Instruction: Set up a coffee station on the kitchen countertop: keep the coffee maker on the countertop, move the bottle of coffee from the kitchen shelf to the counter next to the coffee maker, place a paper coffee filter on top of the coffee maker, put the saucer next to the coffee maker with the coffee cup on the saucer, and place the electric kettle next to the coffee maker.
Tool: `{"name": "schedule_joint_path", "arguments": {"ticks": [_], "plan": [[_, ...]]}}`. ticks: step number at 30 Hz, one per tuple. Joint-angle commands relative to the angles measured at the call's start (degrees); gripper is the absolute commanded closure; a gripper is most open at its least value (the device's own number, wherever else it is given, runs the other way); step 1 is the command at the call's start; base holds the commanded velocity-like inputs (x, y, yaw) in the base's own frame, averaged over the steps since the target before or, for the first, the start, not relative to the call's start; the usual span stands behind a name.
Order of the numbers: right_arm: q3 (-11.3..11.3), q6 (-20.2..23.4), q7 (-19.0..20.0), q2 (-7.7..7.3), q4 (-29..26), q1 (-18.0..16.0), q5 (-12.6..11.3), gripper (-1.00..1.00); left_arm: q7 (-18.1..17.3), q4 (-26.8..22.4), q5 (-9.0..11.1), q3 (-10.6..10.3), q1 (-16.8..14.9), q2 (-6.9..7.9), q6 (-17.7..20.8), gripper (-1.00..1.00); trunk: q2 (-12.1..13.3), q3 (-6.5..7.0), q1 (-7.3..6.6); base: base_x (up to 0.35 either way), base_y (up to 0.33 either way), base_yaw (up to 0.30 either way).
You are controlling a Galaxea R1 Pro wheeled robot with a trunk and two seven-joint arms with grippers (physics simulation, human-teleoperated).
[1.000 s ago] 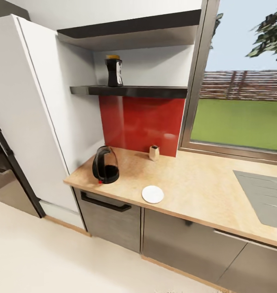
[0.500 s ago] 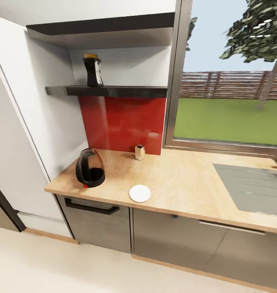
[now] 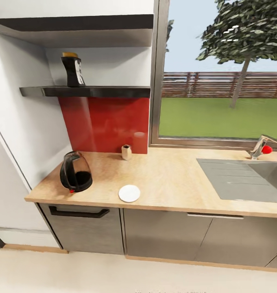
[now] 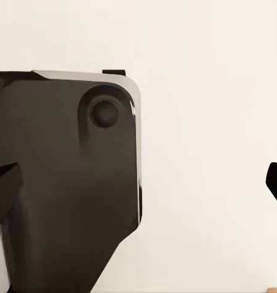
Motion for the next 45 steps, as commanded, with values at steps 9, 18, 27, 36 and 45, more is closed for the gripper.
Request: {"name": "schedule_joint_path", "arguments": {"ticks": [9, 18, 27, 36, 45], "plan": [[0.1, -0.2, -0.2, 0.0, -0.3, 0.0, 0.0, -1.0, 0.1, -0.3, -0.2, -1.0, -0.5, 0.14, -10.9, -1.0, -0.1, -0.12, 0.03, -0.013, 0.057, -0.038], [0.0, -0.3, -0.3, 0.02, -1.8, 0.0, -0.1, -1.0, 0.1, -0.5, -0.3, -1.0, -1.0, 0.55, -22.5, -1.0, -0.1, -0.12, 0.03, 0.0, 0.0, 0.0], [0.0, -0.3, -0.3, 0.09, -2.1, 0.0, -0.1, -1.0, 0.1, -0.6, -0.3, -0.8, -1.0, 1.01, -34.8, -1.0, -0.1, -0.12, 0.03, -0.018, 0.016, 0.0], [0.0, -0.3, -0.3, 0.08, -2.1, 0.0, -0.1, -1.0, 0.2, -0.8, -0.3, -0.7, -4.7, 1.42, -36.0, -1.0, -0.1, -0.12, 0.03, -0.164, 0.146, 0.0], [0.0, -0.3, -0.3, 0.09, -2.1, 0.0, -0.1, -1.0, 0.2, -5.2, 0.3, -0.5, -9.6, 3.9, -43.6, -1.0, -0.1, -0.12, 0.03, -0.005, 0.004, 0.0]]}}
